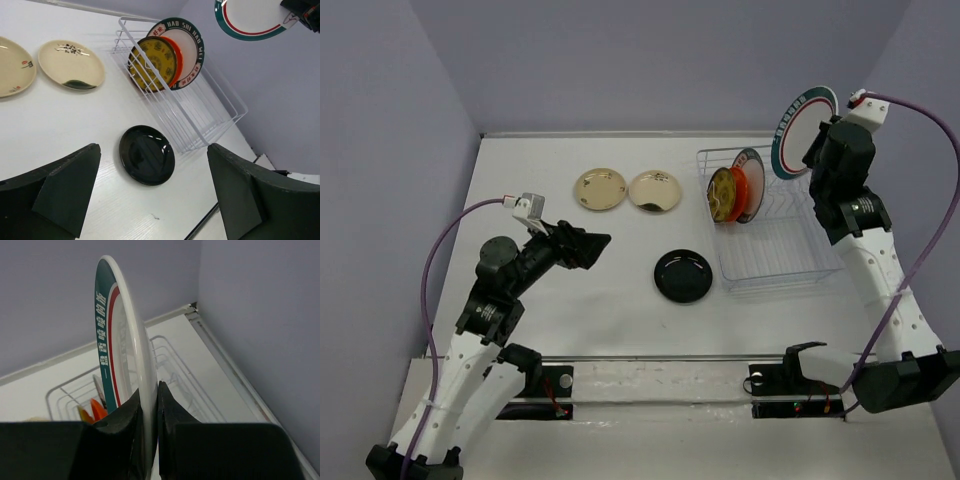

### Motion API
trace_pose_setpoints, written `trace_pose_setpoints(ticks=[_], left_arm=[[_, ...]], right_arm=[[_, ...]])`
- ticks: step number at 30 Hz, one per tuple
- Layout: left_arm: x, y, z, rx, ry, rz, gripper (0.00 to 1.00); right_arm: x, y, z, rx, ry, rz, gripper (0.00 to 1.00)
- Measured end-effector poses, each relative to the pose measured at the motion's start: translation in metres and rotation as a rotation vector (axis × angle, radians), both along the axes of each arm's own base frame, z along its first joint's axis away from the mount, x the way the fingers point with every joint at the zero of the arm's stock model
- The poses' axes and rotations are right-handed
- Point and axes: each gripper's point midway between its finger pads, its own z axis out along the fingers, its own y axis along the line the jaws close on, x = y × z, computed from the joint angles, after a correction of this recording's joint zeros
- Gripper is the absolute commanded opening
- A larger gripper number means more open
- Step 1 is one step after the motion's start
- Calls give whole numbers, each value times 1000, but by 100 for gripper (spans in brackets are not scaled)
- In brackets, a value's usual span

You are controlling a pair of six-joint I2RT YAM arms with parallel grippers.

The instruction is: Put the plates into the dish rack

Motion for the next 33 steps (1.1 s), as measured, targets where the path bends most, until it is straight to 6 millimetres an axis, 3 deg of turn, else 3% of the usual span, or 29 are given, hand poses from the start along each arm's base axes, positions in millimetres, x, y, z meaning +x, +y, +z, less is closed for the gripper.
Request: trace_pose_setpoints(ticks=[5, 9, 14, 26, 33], left_arm=[[2, 4, -11, 59, 0, 8, 99], [2, 5, -15, 85, 1, 7, 99], [5, 4, -26, 107, 36, 9, 99], [5, -10, -75, 119, 223, -56, 99], [-11, -38, -100, 131, 308, -144, 98]], right_arm=[[22, -25, -39, -108, 141, -119, 7], [33, -31, -64, -174, 225, -110, 7], [42, -20, -77, -212, 252, -8, 7], [51, 3, -147, -215, 397, 143, 7], [62, 10, -176, -209, 460, 183, 7]])
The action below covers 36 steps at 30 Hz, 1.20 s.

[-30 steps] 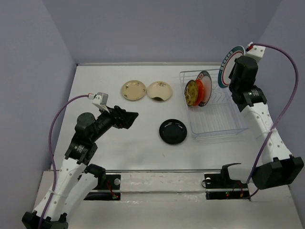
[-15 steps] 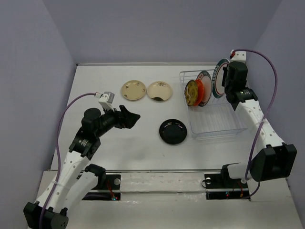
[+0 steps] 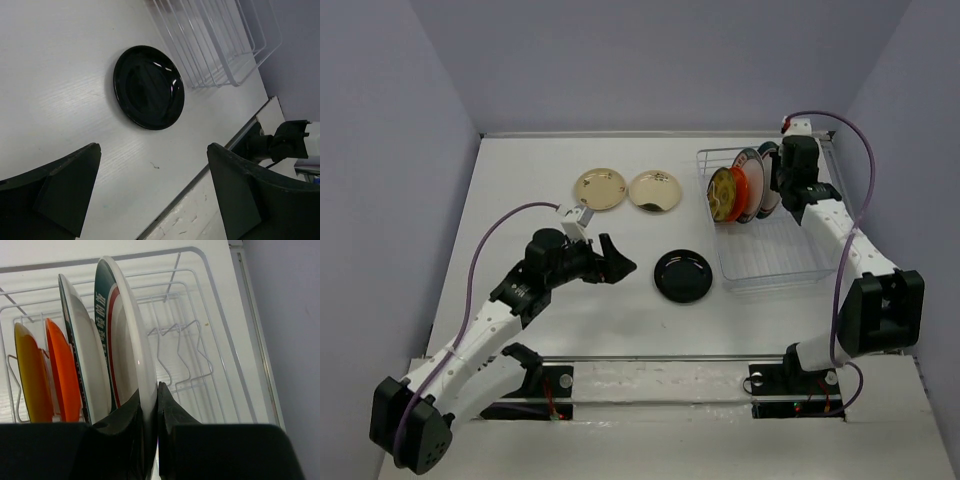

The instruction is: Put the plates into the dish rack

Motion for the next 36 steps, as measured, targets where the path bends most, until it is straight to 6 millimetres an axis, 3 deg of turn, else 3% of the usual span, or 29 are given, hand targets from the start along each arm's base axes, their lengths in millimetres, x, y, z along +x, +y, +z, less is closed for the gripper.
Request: trace_pose_setpoints(ticks=[2, 8, 12, 18, 21, 26, 31, 33, 36], left_arm=[[-2, -8, -10, 13, 31, -14, 98], [1, -15, -32, 61, 83, 29, 96], [0, -32, -56, 120, 113, 22, 92], [3, -42, -113, 264, 212, 25, 87], [12, -48, -125, 299, 222, 34, 85], [31, -66, -124, 300, 203, 31, 80], [43, -79, -131, 301, 199, 23, 62], [46, -84, -136, 305, 205, 16, 48], [51, -90, -147, 311, 217, 8, 41]], right_arm=[[5, 2, -2, 4, -7, 7, 7], [12, 8, -23, 20, 36, 28, 26], [11, 8, -29, 40, 51, 9, 58], [8, 5, -12, 68, 18, -33, 77], [-1, 1, 5, 79, -10, -67, 79], [-21, -11, 39, 89, -80, -138, 76], [-49, -20, 74, 121, -174, -192, 72], [-61, -20, 81, 145, -201, -193, 71], [-79, -12, 86, 207, -235, -156, 70]])
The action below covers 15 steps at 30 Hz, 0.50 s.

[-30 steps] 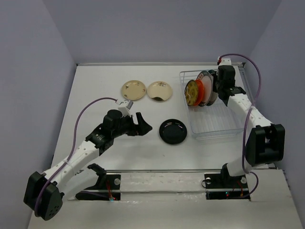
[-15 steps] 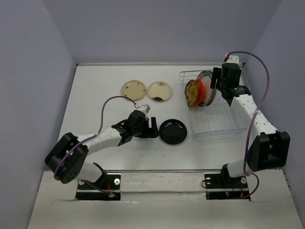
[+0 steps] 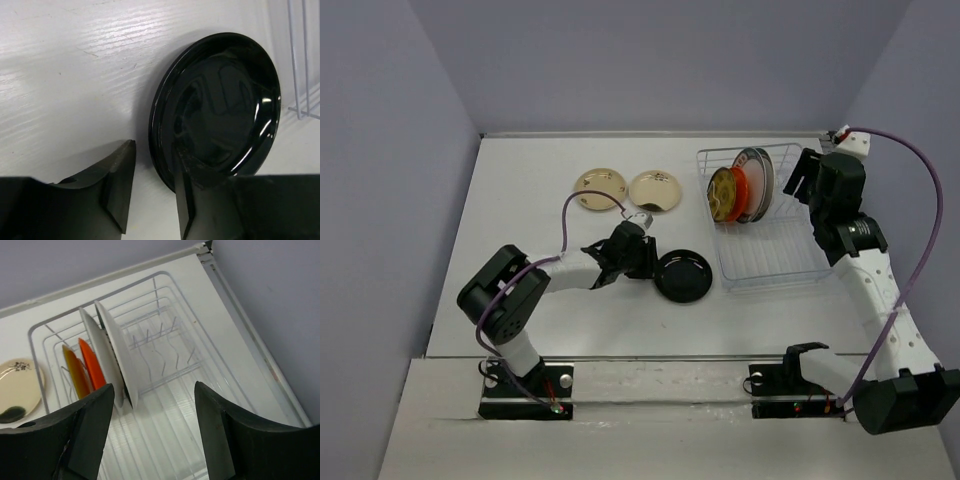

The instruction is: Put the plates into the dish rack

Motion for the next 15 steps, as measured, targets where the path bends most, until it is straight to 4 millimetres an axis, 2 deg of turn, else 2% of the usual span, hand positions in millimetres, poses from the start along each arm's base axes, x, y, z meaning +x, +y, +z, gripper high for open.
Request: trace_pose_setpoints(ticks=[2, 5, 6, 7, 11, 15], left_arm=[[-1, -1, -8, 4, 17, -4, 40], [0, -7, -9, -19, 21, -14, 28], [0, -9, -10, -25, 22, -16, 21], [0, -11, -11, -32, 29, -17, 7], [3, -25, -4, -99, 29, -29, 6], [5, -26, 1, -118, 15, -24, 6]], right_arm=[[-9, 7, 2, 33, -21, 37, 70], [-21, 24, -1, 92, -42, 125, 70], [-22, 27, -2, 104, -43, 142, 70], [-24, 31, -6, 120, -40, 162, 70], [-26, 46, -25, 165, 1, 227, 70], [-28, 59, -38, 202, 34, 291, 71]])
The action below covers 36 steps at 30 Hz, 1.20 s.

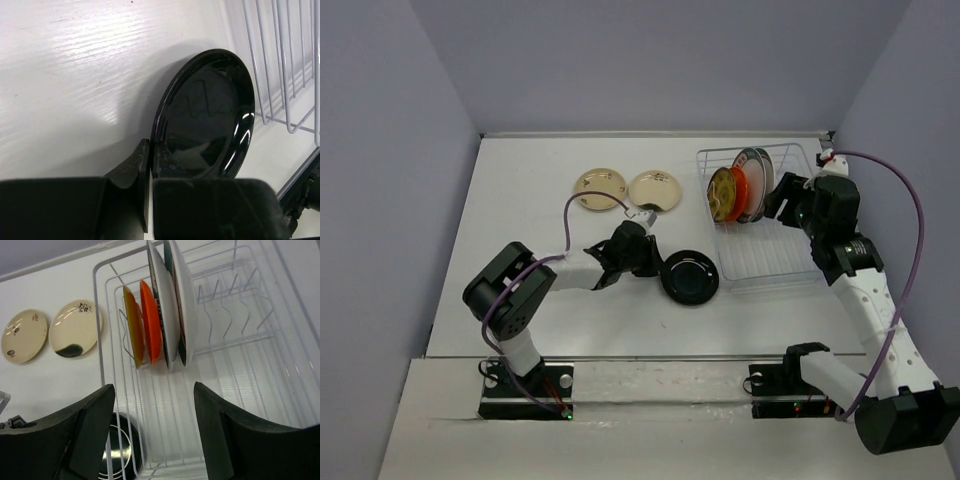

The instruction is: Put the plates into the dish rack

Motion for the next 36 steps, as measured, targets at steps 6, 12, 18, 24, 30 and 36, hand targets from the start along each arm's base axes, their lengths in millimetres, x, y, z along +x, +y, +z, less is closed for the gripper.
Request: trace_pose_setpoints(ticks=[6, 12, 18, 24, 30, 36], left_arm=[[-10, 34, 28, 33, -66, 72, 6], [-10, 80, 123, -28, -277, 211, 6], [-13, 117, 207, -131, -431, 310, 6], [-20, 112, 260, -238, -504, 278, 6], [-34, 107, 273, -293, -525, 206, 6], [-36, 104, 267, -278, -535, 165, 58]], right_arm=[[-12, 43, 2, 109, 0, 221, 79], [-29, 93, 27, 244, -71, 504, 82], [-57, 157, 37, 333, -85, 810, 85], [-78, 208, 24, 357, -13, 976, 86], [-65, 219, 3, 366, 58, 940, 25], [-63, 227, 14, 410, 48, 935, 7]])
